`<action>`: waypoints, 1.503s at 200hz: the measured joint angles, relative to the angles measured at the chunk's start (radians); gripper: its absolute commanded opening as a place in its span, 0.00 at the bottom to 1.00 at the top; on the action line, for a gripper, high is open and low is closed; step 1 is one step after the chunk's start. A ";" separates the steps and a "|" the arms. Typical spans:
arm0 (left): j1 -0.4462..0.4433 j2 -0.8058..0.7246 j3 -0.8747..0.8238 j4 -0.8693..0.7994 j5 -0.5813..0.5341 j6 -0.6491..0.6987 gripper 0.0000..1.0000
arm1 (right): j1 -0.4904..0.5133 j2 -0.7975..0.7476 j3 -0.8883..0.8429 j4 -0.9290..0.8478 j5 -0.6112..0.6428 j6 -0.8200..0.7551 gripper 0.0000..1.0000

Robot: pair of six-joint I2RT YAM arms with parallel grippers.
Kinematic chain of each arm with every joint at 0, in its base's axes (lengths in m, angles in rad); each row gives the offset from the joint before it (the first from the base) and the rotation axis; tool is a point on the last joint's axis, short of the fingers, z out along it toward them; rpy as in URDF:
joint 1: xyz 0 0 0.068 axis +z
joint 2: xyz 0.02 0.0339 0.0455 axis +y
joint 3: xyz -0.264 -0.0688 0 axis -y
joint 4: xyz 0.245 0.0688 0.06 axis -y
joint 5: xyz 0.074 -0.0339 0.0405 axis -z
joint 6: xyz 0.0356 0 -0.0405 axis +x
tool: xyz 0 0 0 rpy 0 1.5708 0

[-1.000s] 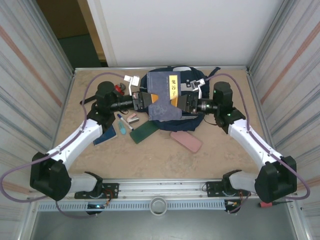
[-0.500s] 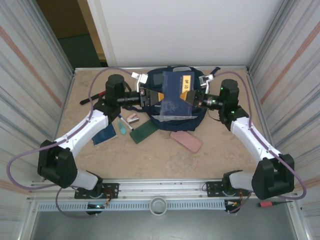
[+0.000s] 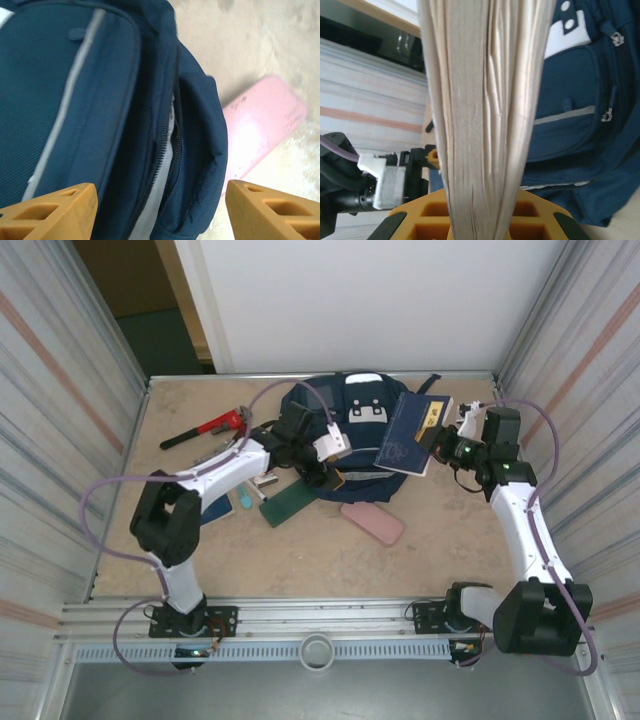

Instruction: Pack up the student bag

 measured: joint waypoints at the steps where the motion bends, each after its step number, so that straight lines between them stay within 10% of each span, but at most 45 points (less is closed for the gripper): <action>1: -0.001 0.002 0.001 -0.001 -0.001 0.004 0.68 | 0.000 0.000 0.000 -0.002 0.001 -0.001 0.00; 120: -0.053 0.188 0.200 -0.103 -0.111 0.212 0.00 | 0.013 -0.077 -0.049 -0.207 0.020 -0.077 0.00; 198: -0.063 0.003 0.153 0.162 -0.322 0.075 0.00 | 0.131 -0.183 -0.118 -0.257 -0.202 -0.002 0.00; 300: -0.056 -0.027 0.154 0.299 -0.339 0.000 0.00 | 0.249 0.260 -0.174 0.410 -0.043 0.428 0.00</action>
